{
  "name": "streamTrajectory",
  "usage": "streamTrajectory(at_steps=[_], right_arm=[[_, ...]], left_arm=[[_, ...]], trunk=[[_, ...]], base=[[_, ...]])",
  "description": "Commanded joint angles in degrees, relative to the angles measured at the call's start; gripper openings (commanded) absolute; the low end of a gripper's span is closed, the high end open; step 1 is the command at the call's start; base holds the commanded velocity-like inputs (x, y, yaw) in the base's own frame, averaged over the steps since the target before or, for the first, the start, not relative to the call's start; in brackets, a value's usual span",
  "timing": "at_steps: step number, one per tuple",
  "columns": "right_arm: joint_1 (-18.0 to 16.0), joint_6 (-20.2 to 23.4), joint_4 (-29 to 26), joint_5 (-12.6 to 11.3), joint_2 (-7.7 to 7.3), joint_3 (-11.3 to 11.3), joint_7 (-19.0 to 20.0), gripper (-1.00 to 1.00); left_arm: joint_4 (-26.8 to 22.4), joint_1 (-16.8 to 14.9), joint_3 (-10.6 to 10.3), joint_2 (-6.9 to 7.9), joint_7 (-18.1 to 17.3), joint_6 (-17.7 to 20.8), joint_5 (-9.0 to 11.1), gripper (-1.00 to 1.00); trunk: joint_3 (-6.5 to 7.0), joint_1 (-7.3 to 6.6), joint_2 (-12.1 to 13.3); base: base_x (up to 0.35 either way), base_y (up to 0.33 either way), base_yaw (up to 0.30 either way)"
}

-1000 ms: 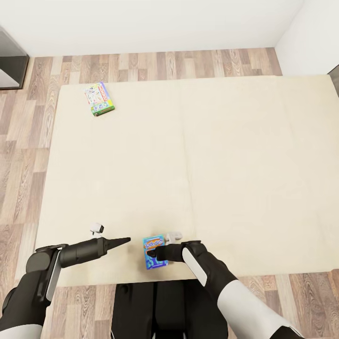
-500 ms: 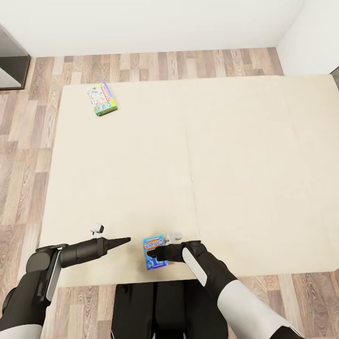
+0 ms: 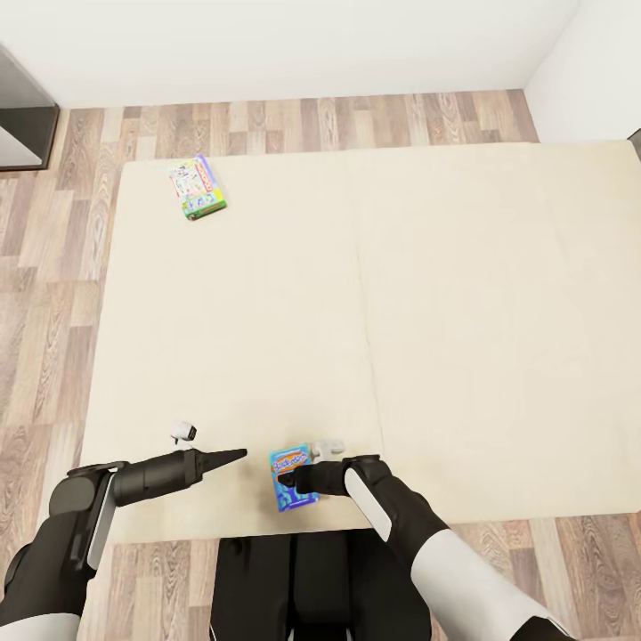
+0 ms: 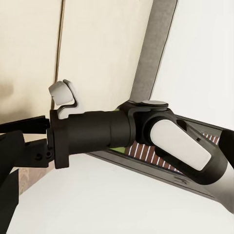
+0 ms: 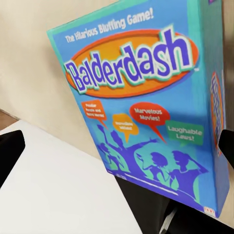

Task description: Put all the toys in the child's room - the three board games (two on the bed and one on the table), the two jigsaw puzzles on the table, and the tennis ball on the table - inside the toy box on the table in the child's room.

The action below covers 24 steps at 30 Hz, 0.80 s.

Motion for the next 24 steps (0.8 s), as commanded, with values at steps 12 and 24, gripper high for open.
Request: streamTrajectory(at_steps=[12,24], right_arm=[[-0.02,0.30,-0.03,0.10,0.00,0.00,0.13,1.00],[-0.02,0.31,0.14,0.10,0.00,-0.02,0.13,1.00]], left_arm=[[-0.03,-0.01,0.06,0.10,-0.29,0.60,0.06,1.00],[0.00,-0.01,0.02,0.08,-0.30,0.60,0.07,1.00]], trunk=[[-0.05,0.03,-0.09],[-0.05,0.03,-0.09]], base=[[0.000,0.028,0.000],[0.000,0.021,0.000]])
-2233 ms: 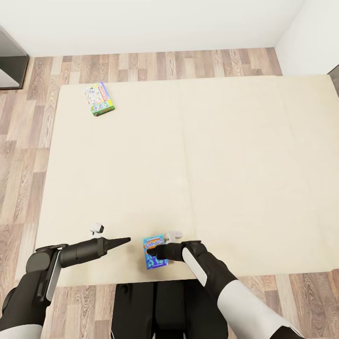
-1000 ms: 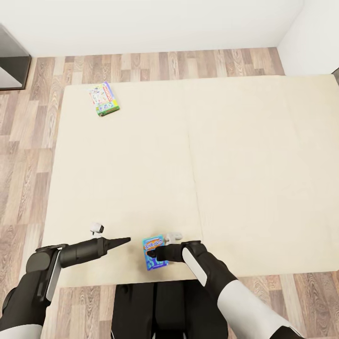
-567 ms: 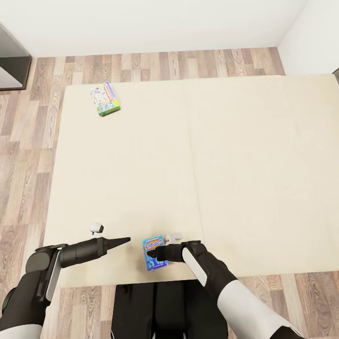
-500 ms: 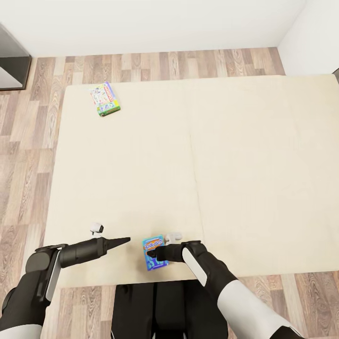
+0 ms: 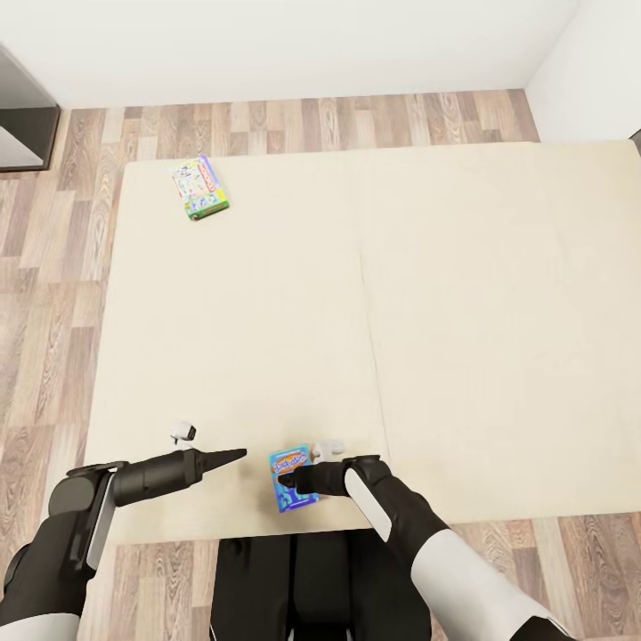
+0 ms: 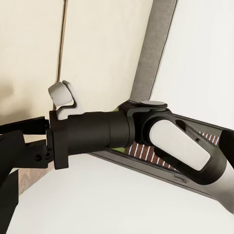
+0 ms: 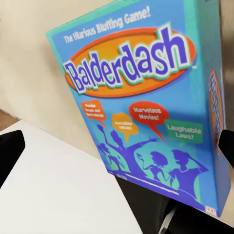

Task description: Put all the toys in the child's room - the three board games (two on the bed and one on the table), the two jigsaw puzzles on the table, and the tennis ball on the table - inside the toy box on the table in the child's room.

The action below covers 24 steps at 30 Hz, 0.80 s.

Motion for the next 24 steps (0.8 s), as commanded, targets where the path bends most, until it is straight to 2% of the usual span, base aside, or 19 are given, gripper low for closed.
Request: streamTrajectory(at_steps=[1,24], right_arm=[[-0.02,0.22,-0.03,0.11,0.00,0.01,0.14,1.00],[-0.02,0.22,-0.02,0.11,0.00,0.01,0.14,1.00]], left_arm=[[-0.01,-0.01,0.01,-0.01,-0.21,0.60,0.00,1.00],[-0.03,-0.01,0.03,0.01,-0.18,0.60,0.01,1.00]], trunk=[[-0.05,0.03,-0.09],[-0.05,0.03,-0.09]], base=[[0.000,0.016,0.000],[0.000,0.023,0.000]])
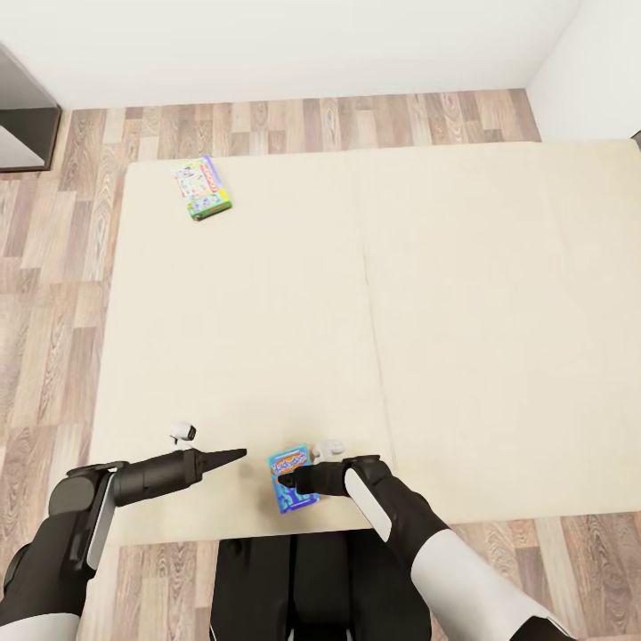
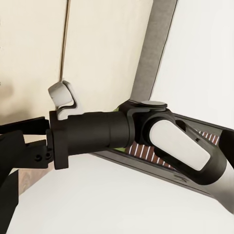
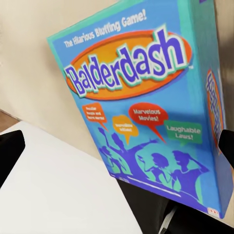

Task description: Put all the toys in the child's room - the three board games (two on the bed and one on the table), the two jigsaw puzzles on the table, and the tennis ball on the table - inside the toy box on the table in the child's room.

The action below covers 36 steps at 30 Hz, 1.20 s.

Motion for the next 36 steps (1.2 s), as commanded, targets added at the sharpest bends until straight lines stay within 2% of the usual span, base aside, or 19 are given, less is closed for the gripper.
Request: streamTrajectory(at_steps=[1,36], right_arm=[[-0.02,0.22,-0.03,0.10,0.00,0.01,0.13,1.00],[-0.02,0.13,-0.03,0.10,0.00,0.02,0.13,1.00]], left_arm=[[-0.01,-0.01,0.00,0.02,-0.21,0.60,0.00,1.00],[-0.01,-0.01,-0.02,-0.06,-0.15,0.60,0.00,1.00]], trunk=[[-0.05,0.03,-0.09],[-0.05,0.03,-0.09]], base=[[0.000,0.081,0.000],[-0.014,0.019,0.000]])
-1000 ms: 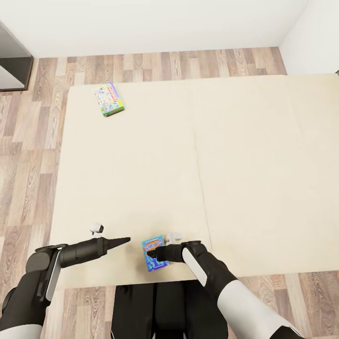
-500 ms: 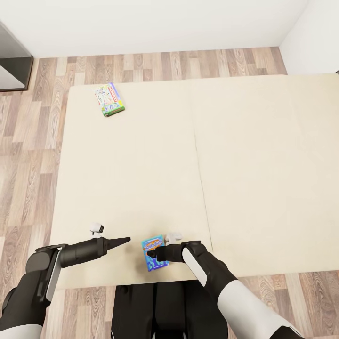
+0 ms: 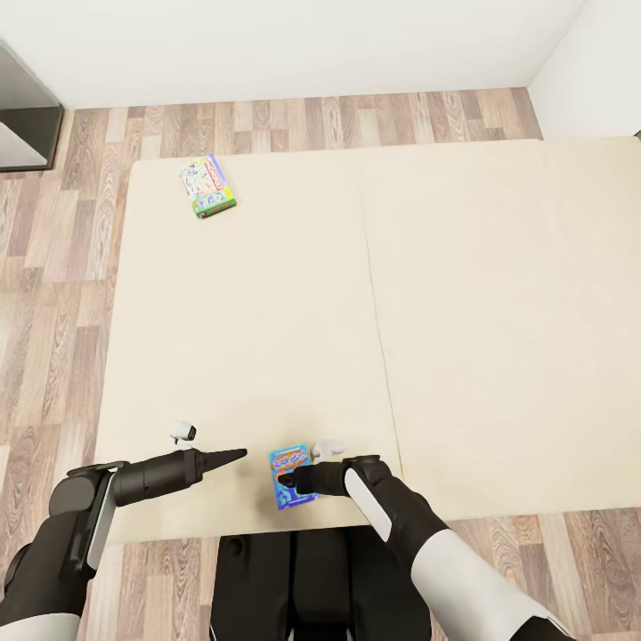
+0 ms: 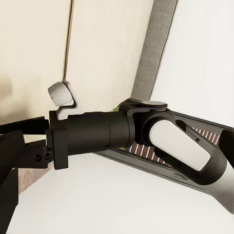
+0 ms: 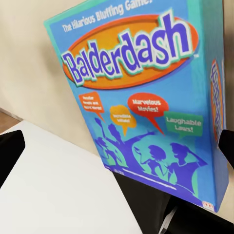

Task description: Put all the toys in the child's room - the three board games (two on the bed and one on the table), the two jigsaw puzzles on the table, and the tennis ball on the table - inside the toy box on the table in the child's room.

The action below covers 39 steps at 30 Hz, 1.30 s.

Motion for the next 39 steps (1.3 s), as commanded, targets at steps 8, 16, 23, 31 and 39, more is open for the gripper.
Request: streamTrajectory(at_steps=[8,16,23,31,39], right_arm=[[-0.02,0.22,-0.03,0.11,0.00,0.00,0.14,1.00],[-0.02,0.22,-0.03,0.11,0.00,0.00,0.14,1.00],[-0.02,0.22,-0.03,0.11,0.00,-0.01,0.14,1.00],[-0.02,0.22,-0.03,0.11,0.00,-0.02,0.14,1.00],[-0.02,0.23,-0.03,0.11,0.00,-0.01,0.14,1.00]], left_arm=[[-0.01,-0.01,0.01,0.01,-0.20,0.60,-0.05,1.00],[0.00,-0.01,0.01,0.01,-0.20,0.60,-0.12,1.00],[-0.01,-0.01,0.01,0.00,-0.20,0.60,-0.17,1.00],[0.01,-0.01,0.01,-0.07,-0.19,0.60,-0.26,1.00],[0.03,-0.01,0.01,-0.07,-0.20,0.60,-0.27,1.00]], trunk=[[-0.05,0.03,-0.09],[-0.05,0.03,-0.09],[-0.05,0.03,-0.09],[-0.05,0.03,-0.09],[-0.05,0.03,-0.09]], base=[[-0.001,0.000,0.000],[0.000,0.010,0.000],[0.000,0.025,0.000],[-0.015,0.039,0.000],[-0.007,0.025,0.000]])
